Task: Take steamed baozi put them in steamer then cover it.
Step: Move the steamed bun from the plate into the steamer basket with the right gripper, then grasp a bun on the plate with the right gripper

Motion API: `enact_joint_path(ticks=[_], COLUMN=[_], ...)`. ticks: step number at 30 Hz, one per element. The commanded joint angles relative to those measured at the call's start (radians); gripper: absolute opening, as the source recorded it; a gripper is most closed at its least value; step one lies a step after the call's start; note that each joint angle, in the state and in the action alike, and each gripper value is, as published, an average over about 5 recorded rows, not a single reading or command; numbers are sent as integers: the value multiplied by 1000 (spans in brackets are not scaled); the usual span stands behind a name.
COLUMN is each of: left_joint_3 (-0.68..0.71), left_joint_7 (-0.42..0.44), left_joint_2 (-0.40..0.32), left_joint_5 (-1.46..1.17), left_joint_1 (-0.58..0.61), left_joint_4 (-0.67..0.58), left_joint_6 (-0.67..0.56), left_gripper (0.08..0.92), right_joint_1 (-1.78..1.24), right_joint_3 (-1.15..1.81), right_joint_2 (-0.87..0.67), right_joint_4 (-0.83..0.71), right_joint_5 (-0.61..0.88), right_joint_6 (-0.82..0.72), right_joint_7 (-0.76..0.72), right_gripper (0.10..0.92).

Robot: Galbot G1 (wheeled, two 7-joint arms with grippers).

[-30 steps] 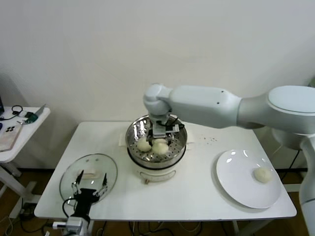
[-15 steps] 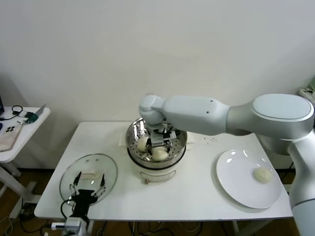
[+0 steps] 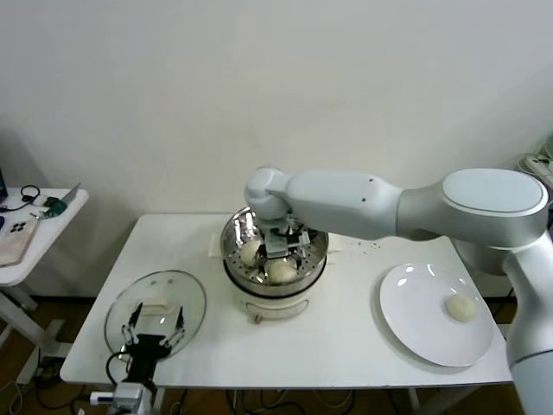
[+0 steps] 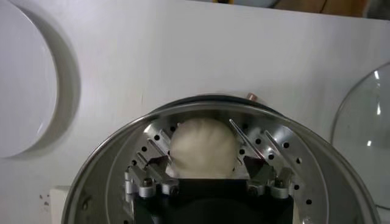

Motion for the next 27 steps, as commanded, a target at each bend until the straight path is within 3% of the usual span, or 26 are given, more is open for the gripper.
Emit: enact_joint_path(ticks=[1, 11, 19, 27], left_joint_3=[0, 0, -3, -10], left_joint_7=[-1, -3, -3, -2], left_joint_2=[-1, 4, 9, 5], left_joint_5=[1, 4, 4, -9], left_joint_1=[0, -9, -6, -10], left_joint_4=[-1, 1, -15, -22], left_joint_6=[-1, -3, -5, -7], left_gripper=[823, 823, 823, 823], right_joint_1=[16, 138, 322, 330], right_joint_3=[34, 66, -175, -253], right_joint_2=[-9, -163, -443, -767], right_joint_4=[-9, -79, 5, 252], right_joint_5=[-2, 87, 447, 548], right_joint_6=[13, -71, -420, -781], right_joint_7=[-1, 40, 176, 343], right_gripper=[823, 823, 823, 823])
